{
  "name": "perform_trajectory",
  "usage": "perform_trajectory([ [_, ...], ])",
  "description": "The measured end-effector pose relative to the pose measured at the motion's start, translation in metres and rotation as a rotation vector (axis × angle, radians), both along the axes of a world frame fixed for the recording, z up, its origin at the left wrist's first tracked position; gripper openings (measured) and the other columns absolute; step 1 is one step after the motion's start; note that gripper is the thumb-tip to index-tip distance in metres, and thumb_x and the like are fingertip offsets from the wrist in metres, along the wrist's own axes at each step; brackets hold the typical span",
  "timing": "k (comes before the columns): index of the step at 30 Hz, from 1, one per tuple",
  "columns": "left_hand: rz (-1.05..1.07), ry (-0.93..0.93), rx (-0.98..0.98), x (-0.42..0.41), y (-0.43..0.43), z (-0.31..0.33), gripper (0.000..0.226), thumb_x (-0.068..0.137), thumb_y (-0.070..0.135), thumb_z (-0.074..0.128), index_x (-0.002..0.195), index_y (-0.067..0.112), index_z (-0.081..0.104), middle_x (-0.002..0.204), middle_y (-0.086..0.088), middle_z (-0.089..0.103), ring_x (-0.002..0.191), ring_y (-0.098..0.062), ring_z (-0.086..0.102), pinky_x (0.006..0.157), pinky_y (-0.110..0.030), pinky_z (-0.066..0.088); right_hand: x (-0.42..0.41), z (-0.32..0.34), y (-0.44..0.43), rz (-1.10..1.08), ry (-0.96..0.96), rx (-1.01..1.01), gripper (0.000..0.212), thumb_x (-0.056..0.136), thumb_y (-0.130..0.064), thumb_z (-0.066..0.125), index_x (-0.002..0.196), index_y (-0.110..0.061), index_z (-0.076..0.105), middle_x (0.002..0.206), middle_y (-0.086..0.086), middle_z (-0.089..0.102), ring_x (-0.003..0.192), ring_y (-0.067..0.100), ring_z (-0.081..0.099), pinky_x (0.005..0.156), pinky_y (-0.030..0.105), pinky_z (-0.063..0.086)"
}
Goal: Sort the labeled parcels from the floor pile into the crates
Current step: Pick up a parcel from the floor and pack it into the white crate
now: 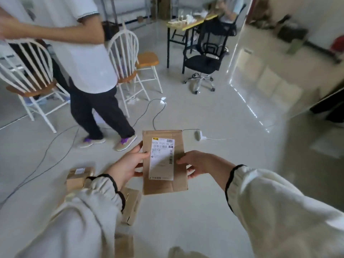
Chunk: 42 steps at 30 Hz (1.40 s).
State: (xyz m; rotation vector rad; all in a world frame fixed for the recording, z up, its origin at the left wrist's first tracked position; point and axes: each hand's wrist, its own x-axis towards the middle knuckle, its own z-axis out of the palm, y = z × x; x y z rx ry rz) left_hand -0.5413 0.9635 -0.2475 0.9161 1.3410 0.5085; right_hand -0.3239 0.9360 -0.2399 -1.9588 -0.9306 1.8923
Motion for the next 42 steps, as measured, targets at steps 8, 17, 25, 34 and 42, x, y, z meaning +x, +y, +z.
perform_trajectory([
  [8, -0.522, 0.01, 0.064, 0.106, -0.014, 0.032, 0.045, 0.094, 0.023, 0.056, 0.13, 0.047, 0.044, 0.114, -0.002, 0.066, 0.097, -0.028, 0.06, 0.077, -0.041, 0.048, 0.067, 0.021, -0.12, -0.457, -0.008, 0.123, 0.015, 0.095, -0.021, 0.047, 0.106, -0.012, 0.054, 0.103, 0.003, 0.056, 0.088, 0.023, 0.056, 0.089, 0.039, 0.05],
  [17, -1.156, -0.039, 0.046, 0.316, -0.221, 0.034, 0.037, 0.095, 0.022, 0.054, 0.121, 0.048, 0.049, 0.103, 0.004, 0.068, 0.094, -0.025, 0.061, 0.074, -0.04, 0.05, 0.168, 0.024, -0.411, -1.122, -0.085, 0.085, 0.016, 0.09, -0.023, 0.058, 0.105, -0.016, 0.059, 0.081, 0.004, 0.047, 0.061, 0.018, 0.049, 0.067, 0.032, 0.051],
  [25, -1.559, -0.122, 0.099, 0.472, -0.469, 0.076, 0.043, 0.094, 0.017, 0.055, 0.129, 0.041, 0.049, 0.102, -0.006, 0.07, 0.092, -0.03, 0.064, 0.078, -0.045, 0.052, 0.226, 0.05, -0.665, -1.568, -0.117, 0.138, 0.037, 0.094, -0.024, 0.055, 0.129, -0.011, 0.052, 0.126, 0.009, 0.051, 0.113, 0.03, 0.057, 0.09, 0.04, 0.052],
  [34, -1.92, -0.06, 0.196, 0.541, -0.708, 0.062, 0.039, 0.097, 0.026, 0.051, 0.133, 0.042, 0.046, 0.11, -0.001, 0.067, 0.102, -0.026, 0.063, 0.094, -0.052, 0.048, 0.225, 0.033, -0.867, -1.984, -0.129, 0.089, 0.026, 0.095, -0.026, 0.053, 0.116, -0.011, 0.056, 0.11, 0.009, 0.058, 0.083, 0.023, 0.06, 0.078, 0.04, 0.055],
  [42, -2.117, 0.27, 0.267, 0.556, -0.783, -0.042, 0.045, 0.098, 0.021, 0.047, 0.143, 0.022, 0.038, 0.11, -0.002, 0.063, 0.082, -0.014, 0.06, 0.064, -0.03, 0.049, 0.206, -0.078, -0.904, -2.173, 0.179, -0.059, 0.026, 0.094, -0.029, 0.054, 0.108, -0.007, 0.057, 0.098, 0.01, 0.06, 0.084, 0.024, 0.059, 0.076, 0.039, 0.055],
])
